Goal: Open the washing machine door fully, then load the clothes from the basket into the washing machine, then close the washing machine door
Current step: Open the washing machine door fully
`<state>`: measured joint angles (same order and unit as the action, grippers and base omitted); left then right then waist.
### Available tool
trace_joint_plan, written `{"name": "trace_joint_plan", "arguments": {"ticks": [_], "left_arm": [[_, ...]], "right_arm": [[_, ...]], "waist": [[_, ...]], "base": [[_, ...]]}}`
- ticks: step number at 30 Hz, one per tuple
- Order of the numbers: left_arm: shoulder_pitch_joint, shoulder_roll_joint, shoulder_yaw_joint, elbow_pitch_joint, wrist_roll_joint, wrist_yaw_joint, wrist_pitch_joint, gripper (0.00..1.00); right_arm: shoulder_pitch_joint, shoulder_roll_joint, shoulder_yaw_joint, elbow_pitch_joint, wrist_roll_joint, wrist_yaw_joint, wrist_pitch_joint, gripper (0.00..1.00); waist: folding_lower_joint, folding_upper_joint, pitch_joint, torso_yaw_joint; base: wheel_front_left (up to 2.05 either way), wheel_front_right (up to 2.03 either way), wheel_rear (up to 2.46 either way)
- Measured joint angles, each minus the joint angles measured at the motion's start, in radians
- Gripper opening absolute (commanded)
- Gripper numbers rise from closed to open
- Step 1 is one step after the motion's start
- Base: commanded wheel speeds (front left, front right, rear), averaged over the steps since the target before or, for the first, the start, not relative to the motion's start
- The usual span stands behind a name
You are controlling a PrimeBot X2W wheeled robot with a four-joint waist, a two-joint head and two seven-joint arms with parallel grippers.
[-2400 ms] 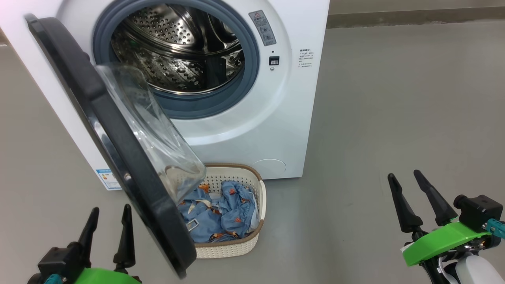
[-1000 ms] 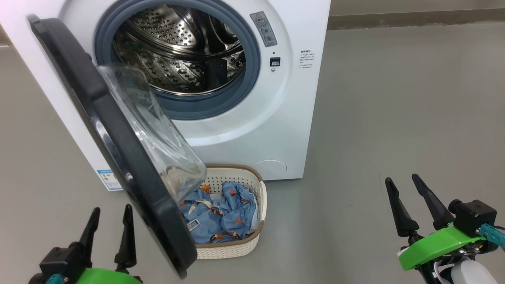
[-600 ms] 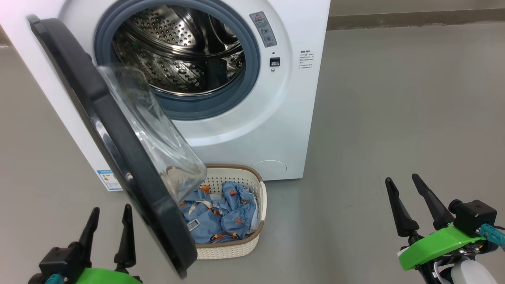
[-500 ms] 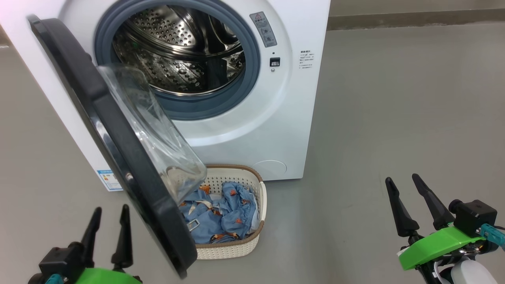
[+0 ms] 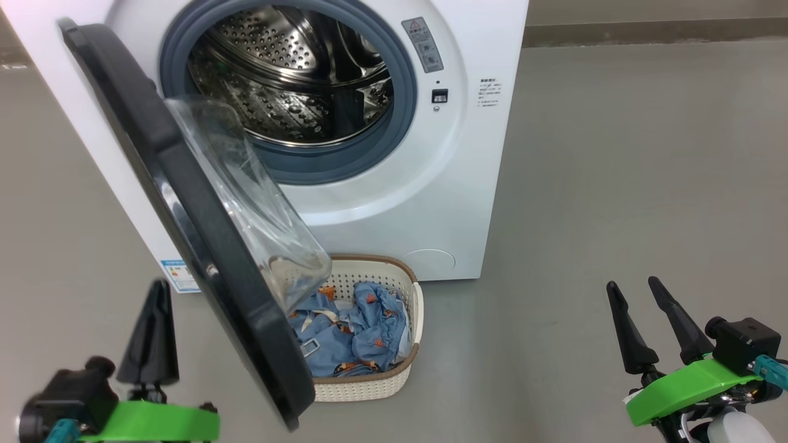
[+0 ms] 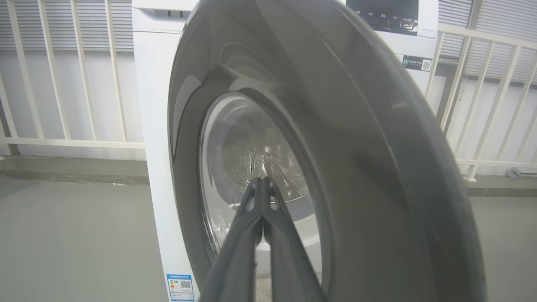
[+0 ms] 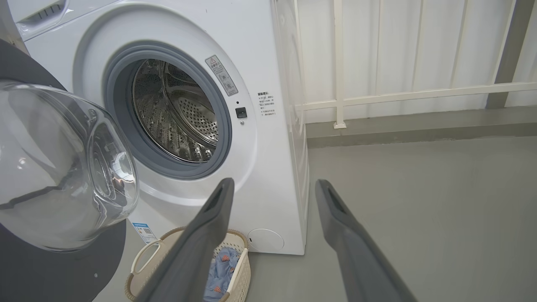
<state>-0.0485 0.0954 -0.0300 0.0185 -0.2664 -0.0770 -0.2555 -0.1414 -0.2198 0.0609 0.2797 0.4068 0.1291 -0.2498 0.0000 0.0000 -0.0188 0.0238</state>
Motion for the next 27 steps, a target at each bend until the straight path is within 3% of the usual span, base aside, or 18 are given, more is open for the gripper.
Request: {"name": "trace_joint_plan", "arguments": {"ticks": [8, 16, 22, 27], "left_arm": [[-0.019, -0.011, -0.020, -0.224, 0.036, 0.007, -0.001, 0.00], [-0.019, -0.018, -0.152, -0.370, 0.043, -0.008, 0.042, 0.00], [-0.011, -0.028, -0.275, -0.368, 0.008, -0.018, 0.095, 0.00], [0.019, -0.034, -0.324, -0.276, -0.026, -0.016, 0.115, 0.00]], "right_arm": [[0.000, 0.001, -0.001, -0.004, 0.000, 0.000, 0.000, 1.00], [0.000, 0.007, 0.001, -0.004, 0.000, 0.000, 0.000, 1.00], [0.000, 0.012, 0.002, -0.004, 0.000, 0.000, 0.000, 1.00], [0.000, 0.017, 0.007, -0.004, 0.000, 0.000, 0.000, 1.00]], "waist": [[0.0000, 0.0000, 0.004, 0.010], [0.0000, 0.0000, 0.008, 0.007], [0.0000, 0.0000, 0.014, 0.002], [0.0000, 0.0000, 0.020, -0.008]], "base": [[0.00, 0.00, 0.00], [0.00, 0.00, 0.00], [0.00, 0.00, 0.00], [0.00, 0.00, 0.00]]}}
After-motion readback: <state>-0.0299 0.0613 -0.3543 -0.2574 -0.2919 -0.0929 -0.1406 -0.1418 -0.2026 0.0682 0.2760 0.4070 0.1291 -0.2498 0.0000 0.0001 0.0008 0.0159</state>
